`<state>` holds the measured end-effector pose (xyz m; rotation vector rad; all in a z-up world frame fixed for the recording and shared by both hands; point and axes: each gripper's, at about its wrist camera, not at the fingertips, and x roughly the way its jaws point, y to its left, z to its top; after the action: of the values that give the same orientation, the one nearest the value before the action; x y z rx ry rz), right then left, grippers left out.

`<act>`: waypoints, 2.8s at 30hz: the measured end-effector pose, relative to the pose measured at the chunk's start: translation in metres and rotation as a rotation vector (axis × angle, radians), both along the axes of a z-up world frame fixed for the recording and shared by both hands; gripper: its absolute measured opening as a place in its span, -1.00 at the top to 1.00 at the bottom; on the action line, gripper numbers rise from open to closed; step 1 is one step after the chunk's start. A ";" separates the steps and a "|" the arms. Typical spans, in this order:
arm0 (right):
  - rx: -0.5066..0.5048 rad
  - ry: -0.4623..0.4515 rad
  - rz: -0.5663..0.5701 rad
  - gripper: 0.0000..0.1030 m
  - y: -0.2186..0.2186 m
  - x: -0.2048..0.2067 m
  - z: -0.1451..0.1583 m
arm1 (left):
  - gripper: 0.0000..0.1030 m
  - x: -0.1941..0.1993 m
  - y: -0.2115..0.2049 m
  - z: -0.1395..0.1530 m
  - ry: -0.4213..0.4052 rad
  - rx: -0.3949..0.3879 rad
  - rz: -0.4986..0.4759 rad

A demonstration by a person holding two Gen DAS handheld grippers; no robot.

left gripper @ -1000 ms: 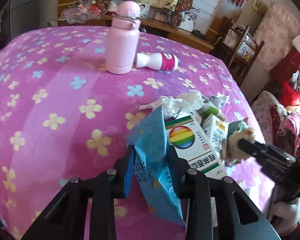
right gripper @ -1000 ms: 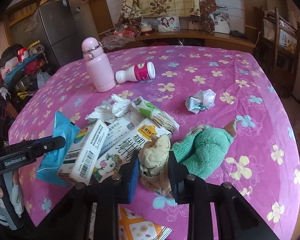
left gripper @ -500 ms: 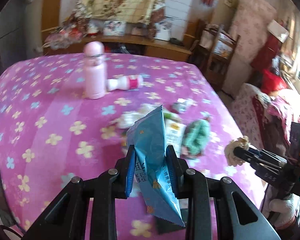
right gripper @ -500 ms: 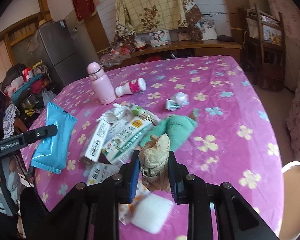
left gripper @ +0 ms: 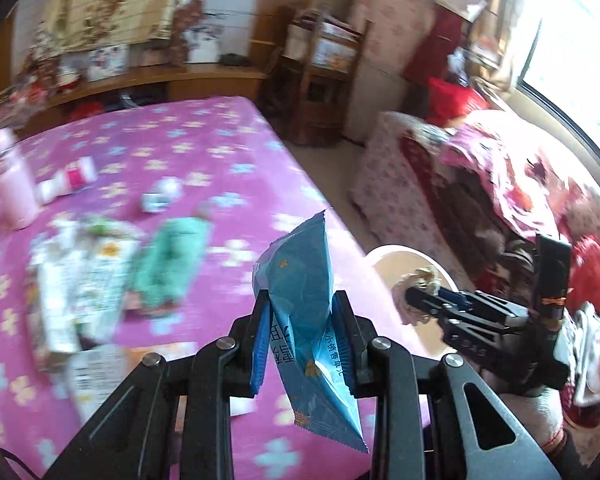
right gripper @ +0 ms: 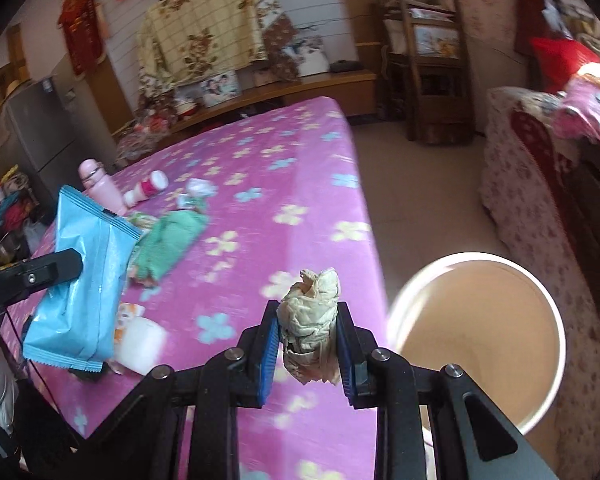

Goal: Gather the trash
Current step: 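Carry both items to the white bucket and open both tools to drop them, then return both tools to the table above the remaining trash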

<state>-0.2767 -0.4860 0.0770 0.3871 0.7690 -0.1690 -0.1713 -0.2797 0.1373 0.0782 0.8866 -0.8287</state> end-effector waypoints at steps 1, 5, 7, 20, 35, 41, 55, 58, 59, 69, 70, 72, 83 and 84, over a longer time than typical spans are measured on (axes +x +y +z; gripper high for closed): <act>-0.001 0.011 -0.023 0.45 -0.012 -0.007 -0.004 | 0.39 -0.005 -0.011 -0.001 0.006 -0.002 -0.017; 0.014 0.049 -0.100 0.45 -0.051 -0.030 -0.022 | 0.39 -0.025 -0.060 -0.009 0.023 0.003 -0.082; 0.030 0.063 -0.134 0.45 -0.069 -0.040 -0.032 | 0.39 -0.032 -0.084 -0.015 0.035 0.003 -0.104; 0.062 0.092 -0.271 -0.04 -0.133 -0.064 -0.072 | 0.31 -0.037 -0.173 -0.046 0.090 -0.042 -0.141; 0.109 0.080 -0.268 -0.54 -0.121 -0.059 -0.073 | -0.04 -0.036 -0.155 -0.053 0.029 0.034 -0.095; 0.087 0.069 -0.253 -0.54 -0.106 -0.055 -0.063 | -0.04 -0.034 -0.142 -0.052 0.006 0.058 -0.066; 0.045 0.045 -0.183 -0.55 -0.062 -0.037 -0.038 | -0.14 -0.032 -0.097 -0.041 -0.062 0.078 0.000; 0.043 0.041 -0.168 -0.54 -0.050 -0.033 -0.031 | -0.23 -0.031 -0.082 -0.038 -0.066 0.076 0.019; 0.044 0.037 -0.161 -0.55 -0.046 -0.031 -0.029 | -0.28 -0.030 -0.077 -0.037 -0.063 0.072 0.025; 0.039 0.018 -0.033 -0.54 0.018 -0.004 -0.010 | -0.35 -0.014 -0.001 -0.032 -0.032 0.081 0.108; 0.040 0.018 -0.019 -0.55 0.025 -0.001 -0.010 | -0.35 -0.013 0.006 -0.033 -0.028 0.088 0.115; 0.049 0.018 0.015 -0.55 0.040 0.007 -0.009 | -0.35 -0.008 0.027 -0.033 -0.029 0.103 0.138; 0.103 0.049 0.189 -0.54 0.122 0.045 -0.015 | -0.35 0.025 0.134 -0.042 0.002 0.128 0.309; 0.104 0.053 0.201 -0.54 0.128 0.048 -0.015 | -0.35 0.029 0.144 -0.042 0.007 0.124 0.329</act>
<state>-0.2291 -0.3578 0.0617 0.4030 0.8660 0.0495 -0.1424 -0.1360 0.0950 0.0361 0.9267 -0.4681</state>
